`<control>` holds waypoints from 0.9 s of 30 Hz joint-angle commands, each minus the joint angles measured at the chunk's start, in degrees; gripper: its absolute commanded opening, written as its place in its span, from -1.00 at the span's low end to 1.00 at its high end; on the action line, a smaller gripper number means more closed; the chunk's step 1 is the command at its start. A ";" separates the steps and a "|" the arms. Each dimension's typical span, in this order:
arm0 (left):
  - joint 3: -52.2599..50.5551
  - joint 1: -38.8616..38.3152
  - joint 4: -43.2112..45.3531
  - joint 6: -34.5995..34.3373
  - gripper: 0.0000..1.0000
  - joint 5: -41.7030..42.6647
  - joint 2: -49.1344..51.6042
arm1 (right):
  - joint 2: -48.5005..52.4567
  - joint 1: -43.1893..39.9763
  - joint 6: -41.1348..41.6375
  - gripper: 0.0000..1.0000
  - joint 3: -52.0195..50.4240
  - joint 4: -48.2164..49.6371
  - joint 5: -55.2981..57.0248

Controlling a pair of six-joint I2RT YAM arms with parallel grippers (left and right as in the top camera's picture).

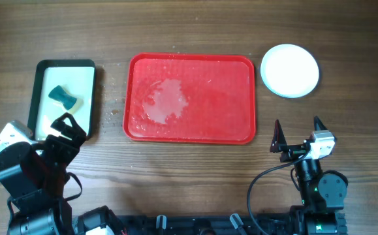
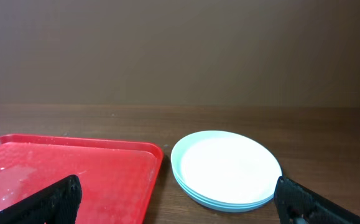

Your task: Clean dirty plates on tray and stack at the side

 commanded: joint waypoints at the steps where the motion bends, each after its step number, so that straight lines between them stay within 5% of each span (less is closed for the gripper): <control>1: -0.17 0.33 0.11 0.26 1.00 0.68 -0.15 | 0.26 -0.26 -1.14 0.99 -0.07 0.13 0.76; 14: -0.17 -0.26 -2.43 0.68 1.00 0.37 -0.33 | 0.26 -0.26 -1.14 1.00 -0.07 0.13 0.76; 18: -3.21 -7.56 -4.28 5.11 1.00 4.11 -4.09 | 0.26 -0.26 -1.14 1.00 -0.07 0.13 0.76; 22: -17.68 -16.11 12.09 14.21 1.00 4.13 -18.01 | 0.26 -0.26 -1.14 0.99 -0.07 0.13 0.79; 25: -29.03 -17.70 25.73 14.58 1.00 5.03 -24.24 | 0.26 -0.26 -1.14 0.99 -0.07 0.13 0.79; 27: -36.15 -17.70 35.69 20.70 1.00 7.87 -28.24 | 0.28 -0.26 -1.11 1.00 -0.07 0.13 0.79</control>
